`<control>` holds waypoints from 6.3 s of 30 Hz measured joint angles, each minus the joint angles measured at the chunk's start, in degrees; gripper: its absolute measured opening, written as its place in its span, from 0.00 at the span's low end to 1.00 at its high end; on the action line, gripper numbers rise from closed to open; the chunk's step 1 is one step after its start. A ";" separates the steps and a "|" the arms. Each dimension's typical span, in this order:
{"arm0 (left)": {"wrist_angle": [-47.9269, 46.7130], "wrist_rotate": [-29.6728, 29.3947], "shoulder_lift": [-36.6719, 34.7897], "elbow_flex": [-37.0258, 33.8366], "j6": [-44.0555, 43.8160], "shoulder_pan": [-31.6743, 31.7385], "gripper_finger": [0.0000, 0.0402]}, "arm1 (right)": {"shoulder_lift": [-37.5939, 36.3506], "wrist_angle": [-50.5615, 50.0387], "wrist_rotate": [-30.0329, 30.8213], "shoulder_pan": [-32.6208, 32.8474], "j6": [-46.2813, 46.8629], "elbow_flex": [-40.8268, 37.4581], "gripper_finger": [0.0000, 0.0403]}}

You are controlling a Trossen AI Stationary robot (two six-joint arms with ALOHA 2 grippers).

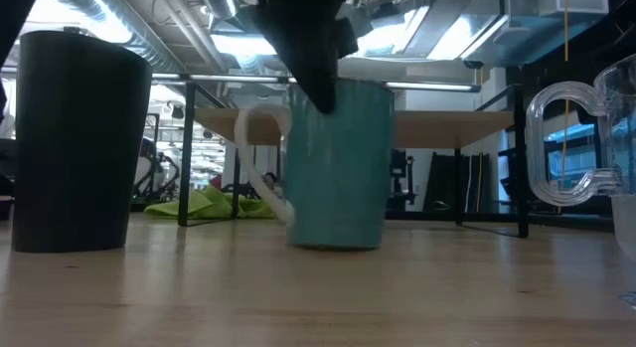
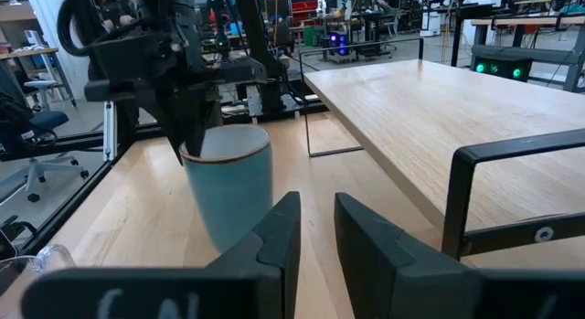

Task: Stack small to large cups/mugs on shelf
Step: Put the blue mug on the shelf

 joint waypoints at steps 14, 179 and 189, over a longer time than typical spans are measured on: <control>-10.48 -2.64 -0.33 19.85 2.25 -0.89 0.04 | -0.01 0.00 0.01 0.02 0.04 0.02 0.18; -32.03 -3.85 -10.67 17.69 -26.31 26.27 0.07 | 0.01 -0.20 -0.01 0.02 -0.01 0.02 0.18; -32.03 -3.35 -10.67 17.69 -27.23 25.87 0.12 | 0.01 -0.19 0.00 0.02 0.05 0.02 0.18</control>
